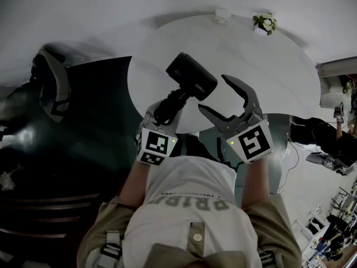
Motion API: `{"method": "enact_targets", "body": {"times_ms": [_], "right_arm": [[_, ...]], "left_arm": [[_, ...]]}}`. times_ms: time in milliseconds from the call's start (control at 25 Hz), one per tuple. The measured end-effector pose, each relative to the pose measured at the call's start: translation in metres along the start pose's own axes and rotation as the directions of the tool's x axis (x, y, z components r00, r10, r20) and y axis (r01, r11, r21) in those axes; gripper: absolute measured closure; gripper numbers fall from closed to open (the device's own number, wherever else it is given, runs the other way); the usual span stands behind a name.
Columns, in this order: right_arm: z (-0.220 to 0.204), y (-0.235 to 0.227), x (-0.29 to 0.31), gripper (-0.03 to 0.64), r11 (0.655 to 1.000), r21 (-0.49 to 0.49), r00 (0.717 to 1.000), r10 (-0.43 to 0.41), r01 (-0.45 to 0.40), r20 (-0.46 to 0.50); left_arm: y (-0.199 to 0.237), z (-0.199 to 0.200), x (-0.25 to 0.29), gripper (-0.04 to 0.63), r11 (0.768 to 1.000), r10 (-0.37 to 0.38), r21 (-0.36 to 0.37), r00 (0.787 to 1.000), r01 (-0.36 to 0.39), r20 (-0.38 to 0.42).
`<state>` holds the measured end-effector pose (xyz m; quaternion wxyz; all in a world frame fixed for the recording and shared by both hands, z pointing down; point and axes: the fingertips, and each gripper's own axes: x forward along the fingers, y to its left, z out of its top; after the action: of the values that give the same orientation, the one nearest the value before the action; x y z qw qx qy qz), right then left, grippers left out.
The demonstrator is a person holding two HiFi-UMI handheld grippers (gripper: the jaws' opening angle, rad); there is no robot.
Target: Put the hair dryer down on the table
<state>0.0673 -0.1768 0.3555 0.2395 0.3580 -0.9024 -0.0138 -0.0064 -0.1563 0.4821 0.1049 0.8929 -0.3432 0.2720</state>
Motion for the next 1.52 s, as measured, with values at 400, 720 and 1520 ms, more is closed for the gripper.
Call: {"method": "enact_targets", "body": {"times_ms": [400, 720, 1520], "right_arm": [[-0.029, 0.009, 0.02, 0.245, 0.998, -0.049, 0.994, 0.03, -0.035, -0.102], [-0.06, 0.019, 0.034, 0.254, 0.993, -0.088, 0.98, 0.055, -0.073, -0.19], [-0.103, 0.031, 0.054, 0.298, 0.996, -0.09, 0.954, -0.006, -0.022, -0.299]], "left_arm": [[-0.006, -0.024, 0.01, 0.466, 0.999, -0.033, 0.017, 0.996, 0.034, -0.082], [-0.013, -0.045, 0.017, 0.466, 0.998, -0.062, 0.006, 0.988, 0.063, -0.144], [-0.018, -0.083, 0.026, 0.466, 0.996, -0.094, -0.023, 0.953, 0.091, -0.287]]}}
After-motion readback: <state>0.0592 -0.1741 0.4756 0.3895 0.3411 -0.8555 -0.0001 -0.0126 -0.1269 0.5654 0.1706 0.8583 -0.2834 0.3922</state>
